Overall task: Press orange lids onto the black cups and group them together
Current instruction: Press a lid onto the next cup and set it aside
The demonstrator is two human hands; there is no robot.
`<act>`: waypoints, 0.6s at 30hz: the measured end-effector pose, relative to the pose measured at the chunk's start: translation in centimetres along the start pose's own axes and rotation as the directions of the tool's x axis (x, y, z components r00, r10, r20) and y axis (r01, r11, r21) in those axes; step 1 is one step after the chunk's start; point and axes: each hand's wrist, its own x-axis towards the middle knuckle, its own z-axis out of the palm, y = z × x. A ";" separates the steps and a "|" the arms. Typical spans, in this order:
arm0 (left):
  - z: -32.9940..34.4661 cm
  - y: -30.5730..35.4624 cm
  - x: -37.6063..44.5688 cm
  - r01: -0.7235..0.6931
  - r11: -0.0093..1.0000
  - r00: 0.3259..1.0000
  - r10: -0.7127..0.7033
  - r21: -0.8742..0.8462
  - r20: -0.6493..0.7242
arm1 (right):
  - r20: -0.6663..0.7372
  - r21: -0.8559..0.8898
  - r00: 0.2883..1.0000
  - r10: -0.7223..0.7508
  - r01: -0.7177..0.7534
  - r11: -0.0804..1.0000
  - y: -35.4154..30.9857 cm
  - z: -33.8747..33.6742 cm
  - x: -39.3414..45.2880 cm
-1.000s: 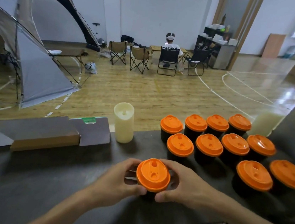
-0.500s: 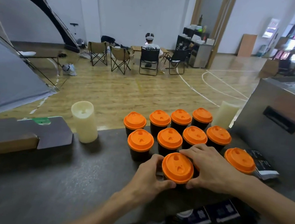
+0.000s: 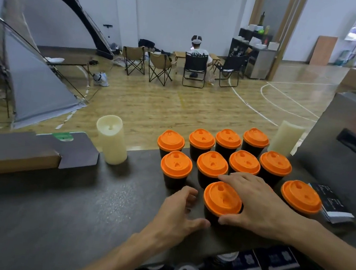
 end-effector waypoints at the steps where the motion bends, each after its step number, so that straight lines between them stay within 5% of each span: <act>1: -1.0 -0.1 -0.8 -0.010 1.000 1.000 0.011 0.026 -0.015 | -0.018 0.016 1.000 -0.025 0.026 1.000 -1.2 -0.3 0.2; 9: -14.3 -5.4 -10.2 0.061 0.996 0.959 -0.042 0.061 -0.280 | -0.111 0.114 0.944 -0.311 0.323 0.939 -16.5 -0.4 6.5; 18: -33.7 -17.3 -24.8 0.364 0.929 0.793 -0.272 0.066 -0.545 | -0.031 0.216 0.818 -0.574 0.566 0.796 -41.5 5.2 17.1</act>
